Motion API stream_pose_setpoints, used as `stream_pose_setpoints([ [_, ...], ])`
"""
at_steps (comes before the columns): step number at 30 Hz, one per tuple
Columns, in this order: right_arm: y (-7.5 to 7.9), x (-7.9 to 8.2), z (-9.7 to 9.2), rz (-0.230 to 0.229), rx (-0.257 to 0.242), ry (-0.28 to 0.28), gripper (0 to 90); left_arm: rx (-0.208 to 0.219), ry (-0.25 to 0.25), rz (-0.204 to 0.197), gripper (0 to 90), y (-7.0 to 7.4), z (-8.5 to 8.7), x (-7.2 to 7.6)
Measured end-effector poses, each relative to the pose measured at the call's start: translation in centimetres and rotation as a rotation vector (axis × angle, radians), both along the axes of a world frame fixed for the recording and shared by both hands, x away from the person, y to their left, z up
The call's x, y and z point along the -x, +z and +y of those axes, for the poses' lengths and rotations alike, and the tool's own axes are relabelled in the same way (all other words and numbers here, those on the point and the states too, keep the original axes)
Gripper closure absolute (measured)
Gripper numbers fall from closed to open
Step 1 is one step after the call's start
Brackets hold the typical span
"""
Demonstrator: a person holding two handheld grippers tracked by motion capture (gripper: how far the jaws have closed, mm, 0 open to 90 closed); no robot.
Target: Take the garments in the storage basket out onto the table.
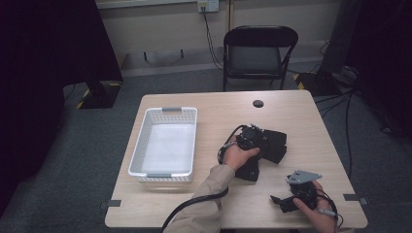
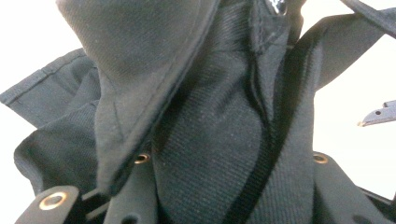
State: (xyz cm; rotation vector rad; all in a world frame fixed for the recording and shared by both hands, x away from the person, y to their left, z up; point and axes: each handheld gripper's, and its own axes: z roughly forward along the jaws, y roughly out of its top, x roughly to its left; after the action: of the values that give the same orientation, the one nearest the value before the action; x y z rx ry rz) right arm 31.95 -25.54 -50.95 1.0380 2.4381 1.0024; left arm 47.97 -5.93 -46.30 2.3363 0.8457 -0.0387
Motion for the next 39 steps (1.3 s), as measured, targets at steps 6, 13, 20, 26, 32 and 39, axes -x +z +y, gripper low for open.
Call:
stream_pose_setpoints([
  [6, 0.0, 0.0, 0.0, 0.000, 0.000, 0.000, 0.0, -0.008, 0.002, 0.017, 51.1, 0.0, 0.3, -0.2],
  [13, 0.0, 0.0, 0.0, 0.000, 0.000, 0.000, 0.0, -0.010, -0.001, 0.013, 42.4, 0.0, 0.3, -0.1],
  [20, 0.0, 0.0, 0.0, 0.000, 0.000, 0.000, 0.0, -0.031, -0.022, 0.004, 32.5, 0.2, 0.3, 0.0],
  [26, 0.0, 0.0, 0.0, 0.000, 0.000, 0.000, 0.0, -0.064, -0.032, -0.011, 18.3, 0.2, 0.0, 0.3],
  [32, 0.0, 0.0, 0.0, 0.001, 0.000, 0.000, 0.0, -0.070, -0.047, -0.031, 8.4, 0.8, -0.2, 0.5],
  [39, 0.0, 0.0, 0.0, 0.000, 0.000, 0.000, 0.0, -0.043, -0.051, -0.058, 3.4, 1.8, 0.3, 0.9],
])
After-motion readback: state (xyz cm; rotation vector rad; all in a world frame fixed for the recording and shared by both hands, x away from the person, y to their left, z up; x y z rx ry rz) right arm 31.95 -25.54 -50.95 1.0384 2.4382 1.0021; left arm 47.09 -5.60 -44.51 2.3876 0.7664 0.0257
